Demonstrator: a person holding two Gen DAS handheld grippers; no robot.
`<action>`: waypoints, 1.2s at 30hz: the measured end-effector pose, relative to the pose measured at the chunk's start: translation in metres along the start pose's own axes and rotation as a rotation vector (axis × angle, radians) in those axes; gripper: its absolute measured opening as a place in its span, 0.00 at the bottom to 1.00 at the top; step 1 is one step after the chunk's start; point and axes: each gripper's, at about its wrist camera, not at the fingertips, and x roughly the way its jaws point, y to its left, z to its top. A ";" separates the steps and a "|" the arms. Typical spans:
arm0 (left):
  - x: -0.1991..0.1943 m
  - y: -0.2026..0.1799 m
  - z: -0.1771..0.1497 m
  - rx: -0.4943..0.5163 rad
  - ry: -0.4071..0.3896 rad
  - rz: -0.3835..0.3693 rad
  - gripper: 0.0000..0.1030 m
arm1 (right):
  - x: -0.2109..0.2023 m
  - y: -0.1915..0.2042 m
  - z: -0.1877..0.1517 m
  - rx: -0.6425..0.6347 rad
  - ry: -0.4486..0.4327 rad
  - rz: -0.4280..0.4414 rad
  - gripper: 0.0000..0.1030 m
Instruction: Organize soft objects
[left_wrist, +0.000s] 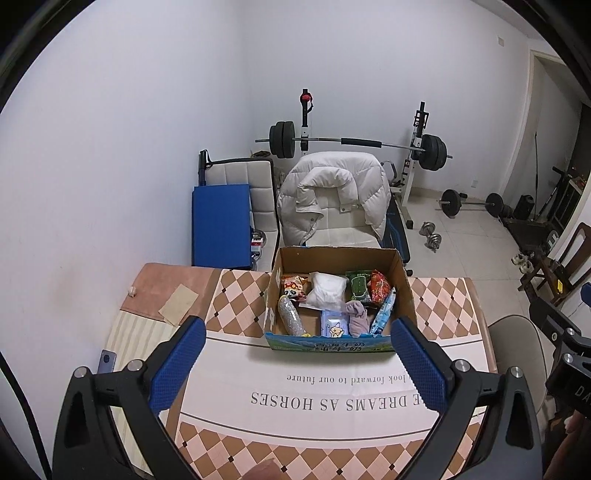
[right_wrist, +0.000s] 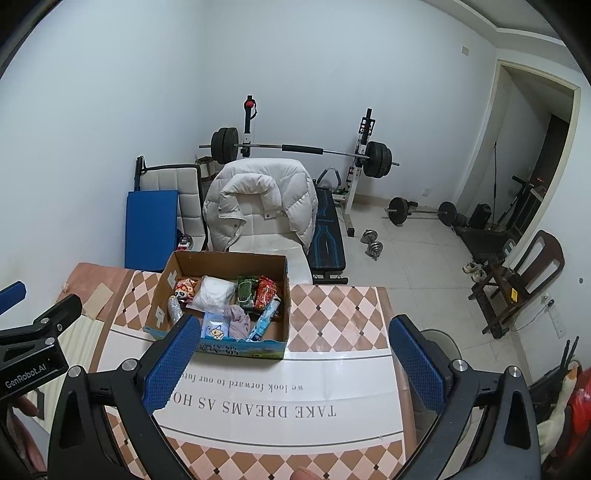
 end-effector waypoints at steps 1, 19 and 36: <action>0.000 0.000 0.000 0.001 0.001 0.001 1.00 | 0.000 0.000 0.001 0.000 -0.002 -0.001 1.00; -0.005 0.001 0.003 -0.008 -0.011 0.003 1.00 | -0.008 0.006 0.010 -0.001 -0.017 0.004 1.00; -0.008 0.001 0.001 -0.005 -0.011 0.008 1.00 | -0.012 0.005 0.013 -0.002 -0.023 0.000 1.00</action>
